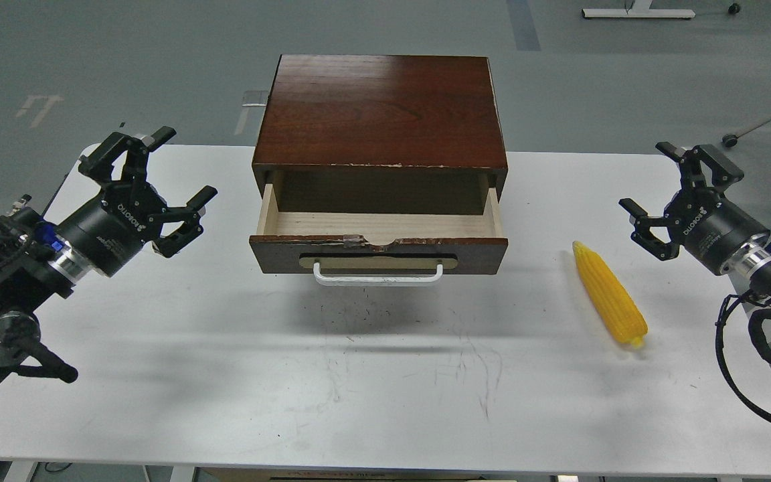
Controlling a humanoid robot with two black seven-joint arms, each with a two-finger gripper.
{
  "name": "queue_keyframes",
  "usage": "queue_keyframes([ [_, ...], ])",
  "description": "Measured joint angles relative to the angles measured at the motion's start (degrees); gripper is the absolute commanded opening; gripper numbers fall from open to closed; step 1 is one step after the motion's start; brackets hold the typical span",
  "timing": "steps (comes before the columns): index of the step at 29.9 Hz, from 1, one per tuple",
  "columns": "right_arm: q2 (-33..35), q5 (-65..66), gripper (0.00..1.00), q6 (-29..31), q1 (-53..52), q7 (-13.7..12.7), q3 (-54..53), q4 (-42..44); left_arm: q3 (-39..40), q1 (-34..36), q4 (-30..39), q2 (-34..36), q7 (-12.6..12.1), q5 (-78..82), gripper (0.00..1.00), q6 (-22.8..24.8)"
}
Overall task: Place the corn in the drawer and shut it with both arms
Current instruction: 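Move the right gripper toward the yellow corn cob, then grasp the yellow corn cob with the right gripper and lift it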
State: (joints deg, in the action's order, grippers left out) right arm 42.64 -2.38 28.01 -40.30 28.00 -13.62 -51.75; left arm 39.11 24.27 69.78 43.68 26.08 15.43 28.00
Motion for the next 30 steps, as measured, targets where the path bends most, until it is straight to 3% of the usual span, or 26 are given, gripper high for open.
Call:
queue_keyframes([
  [12, 0.39, 0.94, 1.00, 0.00, 0.02, 0.00, 0.04, -0.27, 0.07, -0.01, -0.75, -0.09, -0.07, -0.03, 1.00, 0.00],
  [17, 1.68, 7.03, 1.00, 0.00, -2.03, 0.00, 0.44, -1.11, 0.83, 0.55, -1.04, 0.10, 0.26, -0.08, 1.00, 0.00],
  [22, 5.67, 17.41, 1.00, 0.00, -6.51, 0.02, 0.40, -2.10, 1.31, 1.09, -1.05, 0.17, 0.29, -0.13, 1.00, 0.00],
  [30, 9.63, 52.33, 1.00, -2.29, -9.28, 0.02, 0.87, -2.19, 1.37, 1.11, -0.97, -0.26, 0.32, -0.10, 1.00, 0.00],
])
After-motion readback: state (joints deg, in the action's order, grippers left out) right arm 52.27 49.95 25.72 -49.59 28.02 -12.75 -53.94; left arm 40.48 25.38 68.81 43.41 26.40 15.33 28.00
